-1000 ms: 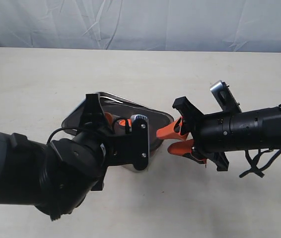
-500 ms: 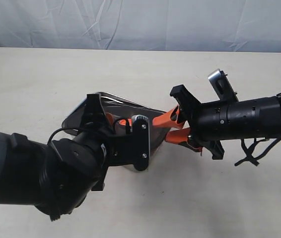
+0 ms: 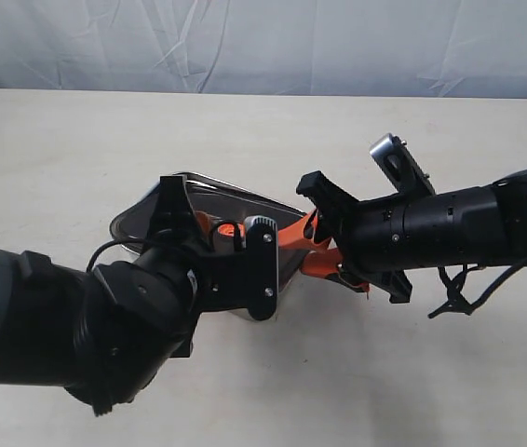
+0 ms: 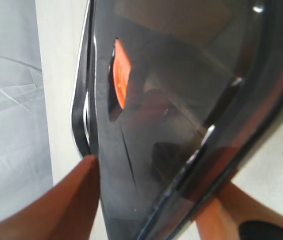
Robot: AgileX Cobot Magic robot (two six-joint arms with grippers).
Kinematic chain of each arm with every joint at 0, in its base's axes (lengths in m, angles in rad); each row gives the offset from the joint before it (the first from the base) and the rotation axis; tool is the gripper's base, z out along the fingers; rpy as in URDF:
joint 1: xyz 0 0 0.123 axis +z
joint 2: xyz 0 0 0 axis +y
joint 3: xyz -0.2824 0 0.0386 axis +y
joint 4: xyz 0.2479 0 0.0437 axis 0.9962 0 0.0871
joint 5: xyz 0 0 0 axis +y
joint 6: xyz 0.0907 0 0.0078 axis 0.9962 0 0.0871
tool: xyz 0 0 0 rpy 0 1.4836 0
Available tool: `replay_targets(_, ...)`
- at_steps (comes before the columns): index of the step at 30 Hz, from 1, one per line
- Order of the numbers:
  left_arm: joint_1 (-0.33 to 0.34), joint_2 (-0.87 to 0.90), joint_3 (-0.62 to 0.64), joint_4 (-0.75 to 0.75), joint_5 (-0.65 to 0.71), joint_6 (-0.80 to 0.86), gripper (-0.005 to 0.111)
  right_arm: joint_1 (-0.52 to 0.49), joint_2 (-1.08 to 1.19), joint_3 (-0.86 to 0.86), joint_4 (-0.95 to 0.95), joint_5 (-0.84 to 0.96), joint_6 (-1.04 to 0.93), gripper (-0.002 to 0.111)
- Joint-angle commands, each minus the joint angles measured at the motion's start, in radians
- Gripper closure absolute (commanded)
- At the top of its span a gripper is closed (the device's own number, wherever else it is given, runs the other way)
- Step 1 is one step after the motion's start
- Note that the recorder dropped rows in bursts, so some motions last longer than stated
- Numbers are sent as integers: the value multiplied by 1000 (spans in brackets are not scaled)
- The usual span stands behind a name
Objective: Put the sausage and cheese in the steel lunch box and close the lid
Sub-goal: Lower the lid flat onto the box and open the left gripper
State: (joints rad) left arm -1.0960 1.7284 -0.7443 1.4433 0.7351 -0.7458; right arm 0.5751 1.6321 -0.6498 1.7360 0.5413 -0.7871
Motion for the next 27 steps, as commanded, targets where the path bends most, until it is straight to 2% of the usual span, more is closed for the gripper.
replay_targets(1, -2, -7, 5, -31, 7, 37, 55, 8, 2, -16, 8, -2, 0, 64)
replay_targets(13, -2, -33, 5, -108, 66, 126, 55, 8, 2, -16, 8, -33, 0, 64)
replay_targets(27, -2, -169, 5, -306, 211, 297, 55, 8, 2, -16, 8, -59, 0, 64)
